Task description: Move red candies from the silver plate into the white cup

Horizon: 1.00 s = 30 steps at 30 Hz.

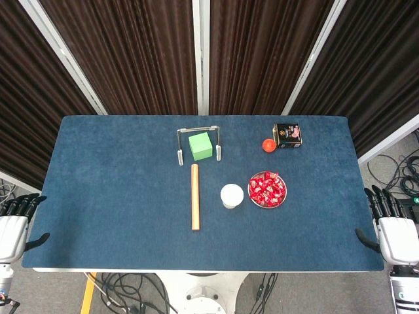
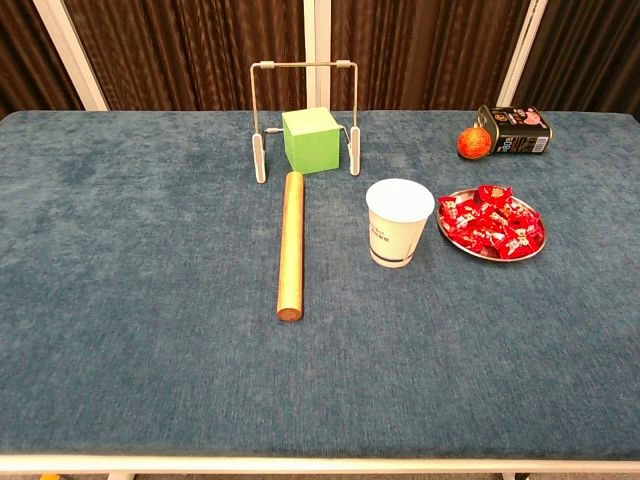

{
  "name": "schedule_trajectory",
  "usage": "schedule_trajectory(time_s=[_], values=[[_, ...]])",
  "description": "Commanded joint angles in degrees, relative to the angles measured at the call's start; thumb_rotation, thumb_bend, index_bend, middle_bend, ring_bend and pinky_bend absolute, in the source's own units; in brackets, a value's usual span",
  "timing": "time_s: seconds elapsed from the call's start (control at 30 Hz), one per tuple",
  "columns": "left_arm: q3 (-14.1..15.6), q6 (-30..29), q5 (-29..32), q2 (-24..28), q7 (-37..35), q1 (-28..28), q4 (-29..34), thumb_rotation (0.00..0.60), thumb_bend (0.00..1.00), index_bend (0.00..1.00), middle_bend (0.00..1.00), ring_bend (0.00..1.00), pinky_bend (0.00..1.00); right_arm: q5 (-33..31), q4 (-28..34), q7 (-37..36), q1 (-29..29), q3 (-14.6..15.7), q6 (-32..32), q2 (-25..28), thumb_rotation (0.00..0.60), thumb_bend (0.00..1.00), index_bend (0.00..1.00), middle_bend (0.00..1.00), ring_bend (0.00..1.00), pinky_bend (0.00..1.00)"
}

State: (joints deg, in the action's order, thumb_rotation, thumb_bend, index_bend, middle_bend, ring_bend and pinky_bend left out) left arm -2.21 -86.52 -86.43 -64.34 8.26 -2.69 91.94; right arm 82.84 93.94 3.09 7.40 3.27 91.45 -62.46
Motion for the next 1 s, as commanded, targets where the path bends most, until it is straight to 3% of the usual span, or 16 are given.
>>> schedule_trajectory(time_s=[0.03, 0.3, 0.4, 0.5, 0.6, 0.7, 0.83, 1.0], values=[[0.0, 0.47, -0.04, 0.3, 0.53, -0.41, 0.66, 0.6, 0.0, 0.27, 0.28, 0.2, 0.22, 0.93, -0.57, -0.49, -0.7, -0.21, 0.41, 0.0, 0.6, 0.16, 0.0, 0.04, 0.0, 0.13], [0.12, 0.66, 0.31, 0.44, 0.82, -0.5, 1.19, 0.6, 0.0, 0.27, 0.28, 0.2, 0.22, 2.31, -0.29, -0.32, -0.76, -1.39, -1.09, 0.35, 0.6, 0.16, 0.0, 0.07, 0.0, 0.13], [0.19, 0.64, 0.36, 0.39, 0.64, -0.49, 0.99, 0.6, 0.0, 0.27, 0.28, 0.2, 0.22, 2.05, -0.01, 0.71, 0.33, -3.06, -2.18, 0.07, 0.6, 0.16, 0.04, 0.18, 0.04, 0.14], [0.28, 0.51, 0.18, 0.32, 0.31, -0.49, 0.66, 0.6, 0.0, 0.27, 0.28, 0.2, 0.22, 2.37, 0.01, 2.87, 3.33, -5.19, -5.23, -0.59, 0.6, 0.16, 0.16, 0.29, 0.11, 0.21], [0.32, 0.15, 0.15, 0.28, 0.12, -0.32, 0.66, 0.6, 0.0, 0.27, 0.28, 0.2, 0.22, 2.1, -0.23, 5.04, 7.77, -7.22, -10.98, -1.72, 0.6, 0.15, 0.27, 0.37, 0.16, 0.25], [0.53, -0.19, 0.23, 0.19, -0.13, 0.03, 0.42, 0.6, 0.0, 0.27, 0.28, 0.2, 0.22, 0.13, -1.93, 7.34, 12.87, -9.39, -18.21, -4.23, 0.6, 0.16, 0.31, 0.38, 0.19, 0.28], [0.85, -0.56, 0.38, 0.19, -0.65, 0.55, -0.01, 0.6, 0.0, 0.27, 0.28, 0.2, 0.22, -4.58, -6.92, 11.82, 19.76, -11.99, -28.16, -9.9, 0.6, 0.16, 0.31, 0.38, 0.19, 0.28], [0.83, -0.33, 1.05, 0.41, -0.93, 0.7, -0.13, 0.6, 0.0, 0.27, 0.28, 0.2, 0.22, -8.62, -14.88, 15.36, 26.1, -13.32, -36.26, -18.38, 0.6, 0.17, 0.31, 0.38, 0.19, 0.28]])
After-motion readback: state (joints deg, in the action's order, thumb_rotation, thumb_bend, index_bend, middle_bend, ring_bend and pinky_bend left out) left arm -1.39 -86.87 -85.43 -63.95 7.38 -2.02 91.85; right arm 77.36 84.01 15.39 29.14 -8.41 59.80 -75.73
